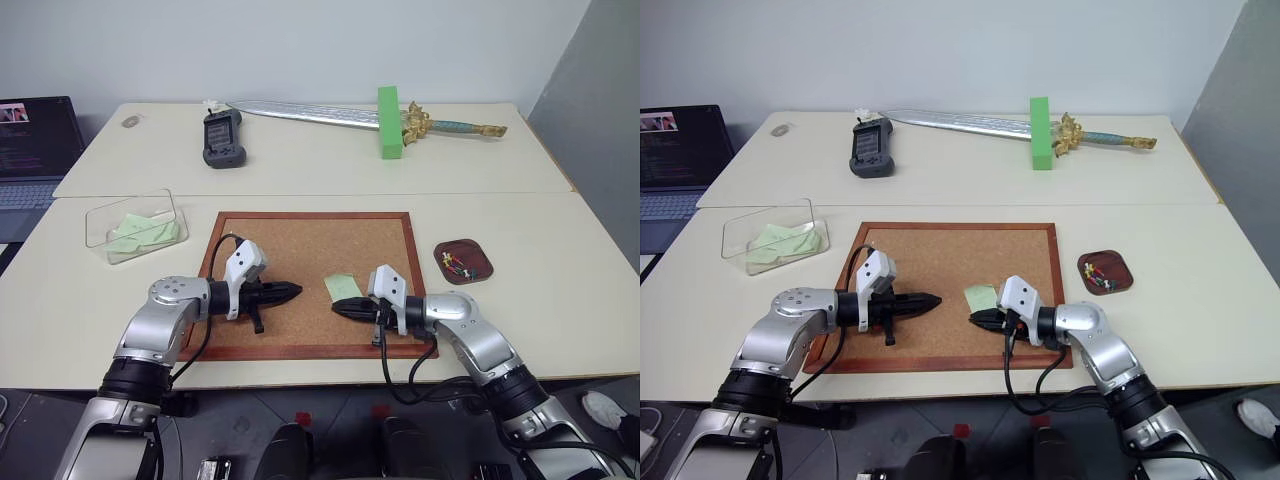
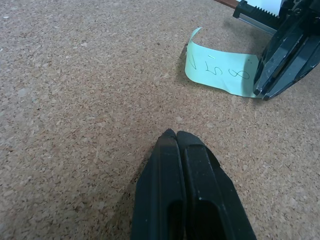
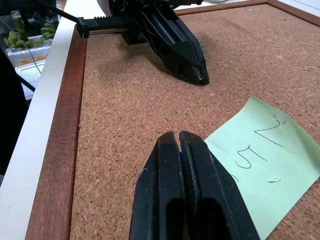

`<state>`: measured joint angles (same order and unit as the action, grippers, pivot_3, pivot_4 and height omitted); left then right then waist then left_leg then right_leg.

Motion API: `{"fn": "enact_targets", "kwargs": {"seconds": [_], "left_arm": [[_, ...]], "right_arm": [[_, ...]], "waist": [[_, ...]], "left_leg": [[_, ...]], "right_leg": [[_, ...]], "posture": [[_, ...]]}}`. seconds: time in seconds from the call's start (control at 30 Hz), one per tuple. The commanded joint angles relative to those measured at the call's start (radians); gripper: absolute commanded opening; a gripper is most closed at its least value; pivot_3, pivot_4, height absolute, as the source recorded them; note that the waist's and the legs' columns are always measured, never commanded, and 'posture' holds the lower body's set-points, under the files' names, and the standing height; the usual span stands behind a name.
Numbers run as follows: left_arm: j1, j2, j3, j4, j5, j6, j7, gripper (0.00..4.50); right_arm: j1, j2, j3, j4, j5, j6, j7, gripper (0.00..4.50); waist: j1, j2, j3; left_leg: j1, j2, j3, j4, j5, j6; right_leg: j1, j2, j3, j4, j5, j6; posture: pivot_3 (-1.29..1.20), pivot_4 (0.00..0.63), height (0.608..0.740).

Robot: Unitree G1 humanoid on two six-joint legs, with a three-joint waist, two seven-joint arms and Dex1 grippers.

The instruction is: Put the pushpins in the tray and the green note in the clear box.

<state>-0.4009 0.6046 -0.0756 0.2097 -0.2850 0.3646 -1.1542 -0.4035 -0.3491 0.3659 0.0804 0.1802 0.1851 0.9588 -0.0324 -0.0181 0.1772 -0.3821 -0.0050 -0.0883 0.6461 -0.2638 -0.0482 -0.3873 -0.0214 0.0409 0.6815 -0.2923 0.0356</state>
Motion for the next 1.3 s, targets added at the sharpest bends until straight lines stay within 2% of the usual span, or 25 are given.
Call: {"fn": "enact_targets", "kwargs": {"seconds": [0.03, 0.37, 0.5, 0.73, 0.77, 0.83, 0.97, 1.0, 1.2, 1.3], "left_arm": [[0.021, 0.005, -0.017, -0.007, 0.008, 0.009, -0.003, 0.0], [0.012, -0.005, -0.022, 0.001, 0.009, 0.008, 0.004, 0.0], [-0.022, -0.026, 0.044, -0.015, -0.083, 0.134, 0.025, 0.0], [-0.117, -0.01, 0.176, -0.046, -0.295, 0.47, 0.054, 1.24], [-0.127, -0.011, 0.189, -0.049, -0.315, 0.502, 0.064, 1.61], [-0.153, -0.024, 0.229, -0.063, -0.372, 0.591, 0.099, 1.79], [-0.192, -0.1, 0.347, -0.103, -0.547, 0.855, 0.235, 2.42], [-0.195, -0.126, 0.379, -0.1, -0.575, 0.903, 0.278, 2.71], [-0.214, -0.24, 0.512, -0.081, -0.669, 1.136, 0.481, 3.79], [-0.233, -0.29, 0.576, -0.052, -0.683, 1.217, 0.556, 3.89]], "right_arm": [[-0.023, -0.014, -0.067, -0.137, 0.052, 0.025, 0.001, 0.07], [-0.028, -0.047, -0.095, -0.207, 0.07, 0.08, 0.005, 0.07], [-0.041, -0.064, -0.099, -0.21, 0.047, 0.046, 0.003, 0.07], [-0.059, -0.098, -0.117, -0.219, 0.022, -0.05, 0.004, 0.0], [-0.06, -0.1, -0.118, -0.219, 0.022, -0.055, 0.003, 0.0], [-0.066, -0.106, -0.121, -0.221, 0.021, -0.063, 0.002, 0.0], [-0.088, -0.115, -0.129, -0.223, 0.005, -0.094, -0.001, 0.0], [-0.092, -0.119, -0.127, -0.222, -0.006, -0.108, -0.001, 0.0], [-0.109, -0.134, -0.127, -0.204, -0.041, -0.167, -0.002, 0.0], [-0.111, -0.134, -0.134, -0.211, -0.042, -0.171, -0.007, 0.0]], "waist": [[0.0, 0.0, 0.0], [0.0, 0.0, 0.0], [0.001, 0.0, 0.0], [-0.001, -0.001, 0.001], [-0.001, -0.001, 0.001], [-0.001, -0.001, 0.001], [-0.001, -0.001, 0.001], [-0.002, -0.001, 0.001], [-0.002, -0.001, 0.001], [-0.002, -0.001, 0.001]], "left_leg": [[0.0, 0.0, -0.001, 0.0, 0.0, 0.0], [0.0, 0.0, -0.005, 0.0, 0.0, 0.0], [0.0, 0.0, -0.005, 0.0, 0.0, 0.0], [-0.001, 0.0, -0.006, 0.0, 0.0, 0.0], [-0.001, 0.0, -0.007, 0.0, 0.0, 0.0], [-0.001, 0.0, -0.007, 0.0, 0.0, 0.0], [-0.001, 0.001, -0.007, 0.0, 0.0, 0.0], [-0.001, 0.001, -0.007, 0.0, 0.0, 0.0], [-0.001, 0.0, -0.008, 0.0, 0.0, 0.0], [-0.001, 0.001, -0.008, 0.0, 0.0, -0.001]], "right_leg": [[0.0, 0.0, 0.0, 0.0, 0.0, 0.0], [0.0, 0.0, -0.001, 0.0, 0.0, 0.0], [0.0, 0.0, 0.0, 0.0, 0.0, 0.0], [0.0, 0.001, -0.002, 0.0, 0.0, 0.0], [0.0, 0.001, -0.003, 0.0, 0.0, 0.0], [0.0, 0.001, -0.002, 0.0, 0.0, 0.0], [0.0, 0.0, -0.002, 0.0, 0.0, 0.0], [0.0, 0.0, -0.002, 0.0, 0.0, 0.0], [0.0, 0.0, -0.002, 0.0, 0.0, 0.0], [0.0, -0.001, -0.002, 0.0, 0.0, 0.0]], "posture": [[0.0, 0.15, 0.74], [0.0, 0.15, 0.74], [0.0, 0.15, 0.74], [0.0, 0.15, 0.74], [0.0, 0.15, 0.74], [0.0, 0.15, 0.74], [0.0, 0.15, 0.74], [0.0, 0.15, 0.74], [0.0, 0.15, 0.74], [0.0, 0.15, 0.74]]}}
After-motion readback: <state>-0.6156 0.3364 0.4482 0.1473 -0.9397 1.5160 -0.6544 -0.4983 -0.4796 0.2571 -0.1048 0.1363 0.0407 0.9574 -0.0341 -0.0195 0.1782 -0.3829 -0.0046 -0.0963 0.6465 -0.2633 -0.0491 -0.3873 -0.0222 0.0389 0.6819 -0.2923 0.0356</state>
